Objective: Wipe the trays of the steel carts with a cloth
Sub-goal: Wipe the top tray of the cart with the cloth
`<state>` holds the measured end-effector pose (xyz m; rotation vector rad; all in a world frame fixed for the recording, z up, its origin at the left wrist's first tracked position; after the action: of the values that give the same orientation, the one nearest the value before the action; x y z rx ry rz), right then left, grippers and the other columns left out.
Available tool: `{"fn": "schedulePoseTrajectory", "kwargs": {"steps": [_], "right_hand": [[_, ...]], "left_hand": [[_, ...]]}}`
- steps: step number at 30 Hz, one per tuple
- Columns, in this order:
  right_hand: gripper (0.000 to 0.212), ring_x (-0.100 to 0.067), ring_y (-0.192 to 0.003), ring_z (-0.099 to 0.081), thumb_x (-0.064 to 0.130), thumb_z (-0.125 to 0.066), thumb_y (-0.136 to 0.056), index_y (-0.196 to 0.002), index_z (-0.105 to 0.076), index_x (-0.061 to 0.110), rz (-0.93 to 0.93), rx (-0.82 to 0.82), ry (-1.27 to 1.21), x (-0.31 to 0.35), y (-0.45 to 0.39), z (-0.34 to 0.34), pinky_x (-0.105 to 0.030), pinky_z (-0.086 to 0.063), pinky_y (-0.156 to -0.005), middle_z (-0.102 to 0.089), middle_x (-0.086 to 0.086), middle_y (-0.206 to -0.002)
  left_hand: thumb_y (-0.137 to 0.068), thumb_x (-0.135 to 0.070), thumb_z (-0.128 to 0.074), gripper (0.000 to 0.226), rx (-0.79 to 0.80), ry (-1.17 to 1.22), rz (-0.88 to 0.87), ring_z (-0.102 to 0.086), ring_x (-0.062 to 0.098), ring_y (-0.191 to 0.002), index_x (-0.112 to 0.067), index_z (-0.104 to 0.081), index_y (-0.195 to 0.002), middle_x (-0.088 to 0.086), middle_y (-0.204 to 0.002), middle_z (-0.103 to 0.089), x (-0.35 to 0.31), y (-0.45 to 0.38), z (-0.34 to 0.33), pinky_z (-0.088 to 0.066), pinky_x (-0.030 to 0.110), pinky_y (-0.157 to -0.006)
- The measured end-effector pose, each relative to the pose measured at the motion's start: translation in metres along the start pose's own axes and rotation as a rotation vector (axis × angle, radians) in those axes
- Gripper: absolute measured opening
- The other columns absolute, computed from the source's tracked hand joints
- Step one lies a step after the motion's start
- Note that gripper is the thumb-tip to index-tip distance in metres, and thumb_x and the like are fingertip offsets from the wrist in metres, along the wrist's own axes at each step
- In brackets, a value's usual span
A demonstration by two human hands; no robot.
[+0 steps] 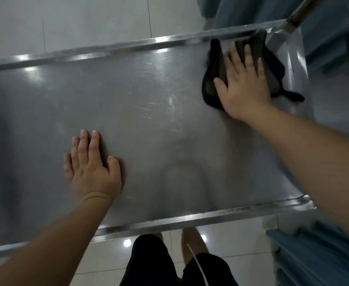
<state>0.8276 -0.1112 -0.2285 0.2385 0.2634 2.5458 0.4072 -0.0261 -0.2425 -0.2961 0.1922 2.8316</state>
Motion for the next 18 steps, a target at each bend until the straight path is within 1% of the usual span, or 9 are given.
{"fn": "schedulePoseTrajectory", "kwargs": {"steps": [3, 6, 8, 9, 11, 13, 15, 17, 18], "right_hand": [[0.070, -0.032, -0.161, -0.010, 0.050, -0.033, -0.105, -0.166, -0.024, 0.016, 0.074, -0.052, 0.007, 0.012, 0.096, -0.020, -0.056, -0.012, -0.128, -0.018, -0.005, -0.174], [0.070, -0.031, -0.161, -0.011, 0.048, -0.042, -0.105, -0.167, -0.022, 0.022, 0.144, -0.034, 0.019, 0.019, 0.213, -0.053, -0.061, -0.020, -0.125, -0.017, 0.000, -0.175], [0.069, -0.030, -0.161, -0.013, 0.050, -0.041, -0.104, -0.167, -0.022, 0.027, 0.182, 0.021, 0.041, 0.020, 0.273, -0.074, -0.062, -0.023, -0.123, -0.017, 0.004, -0.175], [0.068, -0.030, -0.161, -0.014, 0.051, -0.040, -0.105, -0.167, -0.023, 0.028, 0.184, 0.048, 0.055, 0.020, 0.289, -0.080, -0.062, -0.024, -0.123, -0.017, 0.004, -0.174], [0.067, -0.030, -0.161, -0.015, 0.051, -0.038, -0.104, -0.166, -0.025, 0.029, 0.182, 0.081, 0.076, 0.020, 0.295, -0.085, -0.062, -0.023, -0.123, -0.018, 0.005, -0.174], [0.067, -0.030, -0.161, -0.015, 0.050, -0.039, -0.104, -0.166, -0.026, 0.028, 0.230, 0.079, 0.075, 0.028, 0.276, -0.081, -0.062, -0.023, -0.123, -0.019, 0.004, -0.174], [0.065, -0.029, -0.160, -0.017, 0.048, -0.042, -0.104, -0.165, -0.030, 0.027, 0.289, 0.013, 0.065, 0.043, 0.234, -0.069, -0.061, -0.024, -0.124, -0.022, 0.002, -0.173], [0.067, -0.027, -0.160, -0.021, 0.046, -0.048, -0.104, -0.165, -0.031, 0.025, 0.280, -0.086, 0.030, 0.058, 0.173, -0.051, -0.056, -0.024, -0.125, -0.025, 0.000, -0.172], [0.070, -0.026, -0.160, -0.020, 0.047, -0.050, -0.103, -0.166, -0.028, 0.023, 0.260, -0.121, -0.007, 0.065, 0.138, -0.040, -0.054, -0.022, -0.126, -0.023, -0.002, -0.173]], "left_hand": [[-0.091, -0.045, -0.038, 0.077, -0.001, -0.002, -0.007, -0.008, 0.017, -0.162, -0.031, -0.024, -0.166, -0.002, -0.176, -0.018, 0.001, 0.000, -0.001, 0.003, 0.041, -0.131], [-0.092, -0.045, -0.039, 0.078, -0.004, 0.001, -0.008, -0.008, 0.017, -0.162, -0.031, -0.023, -0.166, -0.003, -0.176, -0.018, 0.002, 0.000, 0.000, 0.004, 0.039, -0.130], [-0.092, -0.045, -0.040, 0.078, -0.010, 0.008, -0.009, -0.009, 0.018, -0.162, -0.030, -0.024, -0.166, -0.002, -0.175, -0.019, 0.001, 0.002, 0.000, 0.004, 0.040, -0.130], [-0.091, -0.044, -0.040, 0.077, -0.014, 0.011, -0.010, -0.010, 0.018, -0.162, -0.029, -0.025, -0.166, -0.001, -0.175, -0.020, 0.001, 0.003, 0.000, 0.003, 0.040, -0.131], [-0.092, -0.044, -0.039, 0.077, -0.012, 0.007, -0.016, -0.010, 0.019, -0.162, -0.029, -0.025, -0.166, -0.001, -0.175, -0.020, 0.000, 0.005, -0.001, 0.002, 0.042, -0.131], [-0.093, -0.045, -0.039, 0.077, 0.001, -0.002, -0.026, -0.009, 0.019, -0.163, -0.029, -0.024, -0.167, 0.000, -0.176, -0.018, -0.001, 0.006, -0.004, 0.001, 0.044, -0.131], [-0.094, -0.045, -0.038, 0.077, -0.005, -0.010, -0.028, -0.008, 0.019, -0.163, -0.028, -0.022, -0.167, 0.000, -0.176, -0.017, 0.001, 0.006, -0.005, 0.001, 0.046, -0.131], [-0.094, -0.046, -0.039, 0.077, -0.011, -0.020, -0.038, -0.007, 0.018, -0.163, -0.028, -0.021, -0.167, -0.001, -0.176, -0.016, 0.002, 0.005, -0.007, 0.001, 0.046, -0.131], [-0.094, -0.046, -0.039, 0.078, -0.015, -0.023, -0.044, -0.007, 0.018, -0.163, -0.029, -0.021, -0.168, -0.001, -0.176, -0.016, 0.002, 0.005, -0.007, 0.001, 0.045, -0.131]]}}
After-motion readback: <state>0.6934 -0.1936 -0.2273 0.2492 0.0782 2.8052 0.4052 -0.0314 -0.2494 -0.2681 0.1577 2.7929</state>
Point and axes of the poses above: each hand's wrist, its own y-axis away from the middle knuckle, its own z-axis out of the back of the hand, x = y × z, the point moved 9 cm from there along -y, towards the middle knuckle
